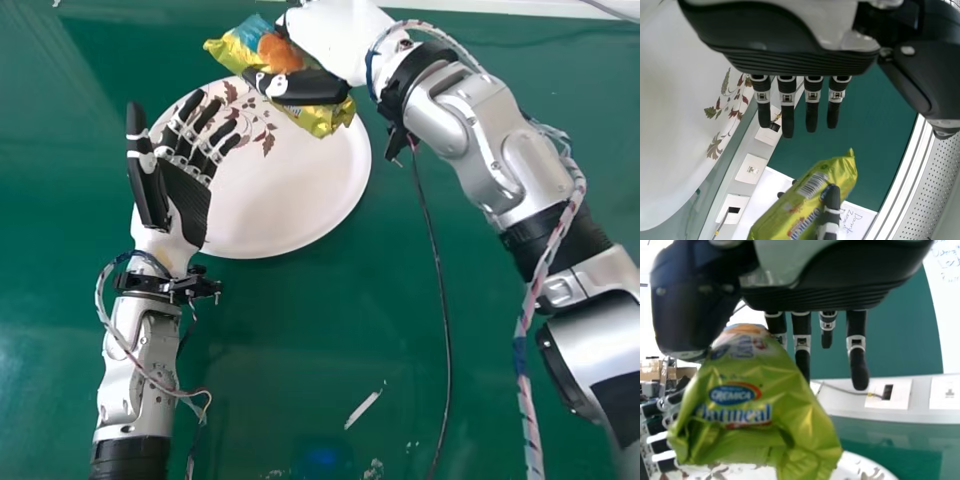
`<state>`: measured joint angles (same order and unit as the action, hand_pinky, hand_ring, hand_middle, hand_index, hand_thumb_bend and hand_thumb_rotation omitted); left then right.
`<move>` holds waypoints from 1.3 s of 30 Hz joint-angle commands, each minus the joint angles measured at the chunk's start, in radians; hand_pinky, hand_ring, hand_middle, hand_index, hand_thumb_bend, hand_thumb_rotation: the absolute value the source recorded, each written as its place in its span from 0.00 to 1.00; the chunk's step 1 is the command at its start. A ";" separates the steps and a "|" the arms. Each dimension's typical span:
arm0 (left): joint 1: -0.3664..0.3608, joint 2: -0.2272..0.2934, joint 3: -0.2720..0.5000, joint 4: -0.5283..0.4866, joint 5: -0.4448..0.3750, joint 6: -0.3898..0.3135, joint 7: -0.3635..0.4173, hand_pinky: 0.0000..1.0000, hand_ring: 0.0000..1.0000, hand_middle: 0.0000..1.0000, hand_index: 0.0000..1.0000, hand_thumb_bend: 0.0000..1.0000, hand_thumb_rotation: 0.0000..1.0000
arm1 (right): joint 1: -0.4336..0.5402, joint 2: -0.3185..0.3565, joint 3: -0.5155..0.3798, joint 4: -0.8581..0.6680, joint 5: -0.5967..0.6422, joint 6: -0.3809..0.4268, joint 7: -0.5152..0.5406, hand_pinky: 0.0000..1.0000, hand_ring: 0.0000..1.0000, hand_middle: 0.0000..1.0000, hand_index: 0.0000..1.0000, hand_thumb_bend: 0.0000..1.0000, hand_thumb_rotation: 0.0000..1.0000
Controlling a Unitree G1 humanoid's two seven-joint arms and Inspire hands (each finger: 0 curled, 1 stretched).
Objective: Pick up biscuit and place it in the plate
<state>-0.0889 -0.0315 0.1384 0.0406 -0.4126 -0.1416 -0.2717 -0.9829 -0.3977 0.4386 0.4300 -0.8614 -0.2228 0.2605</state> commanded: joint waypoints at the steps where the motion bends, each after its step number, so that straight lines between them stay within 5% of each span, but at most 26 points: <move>1: 0.003 -0.001 0.005 0.005 -0.004 -0.008 -0.010 0.82 0.81 0.88 0.89 1.00 0.65 | -0.044 0.007 0.013 0.029 0.004 -0.018 -0.018 0.24 0.44 0.48 0.51 0.50 0.00; 30: -0.001 -0.003 0.011 0.015 -0.006 -0.007 -0.020 0.89 0.86 0.89 0.89 1.00 0.61 | -0.162 0.060 0.074 0.271 0.058 0.009 0.203 0.24 0.37 0.51 0.53 0.49 0.00; 39: 0.001 -0.005 0.010 0.011 -0.002 -0.004 -0.015 0.86 0.86 0.88 0.89 1.00 0.65 | -0.161 0.071 0.098 0.334 0.061 -0.029 0.169 0.24 0.37 0.51 0.53 0.49 0.00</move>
<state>-0.0926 -0.0319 0.1482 0.0502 -0.4129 -0.1449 -0.2854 -1.1242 -0.3354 0.5248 0.7509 -0.8068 -0.2366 0.4528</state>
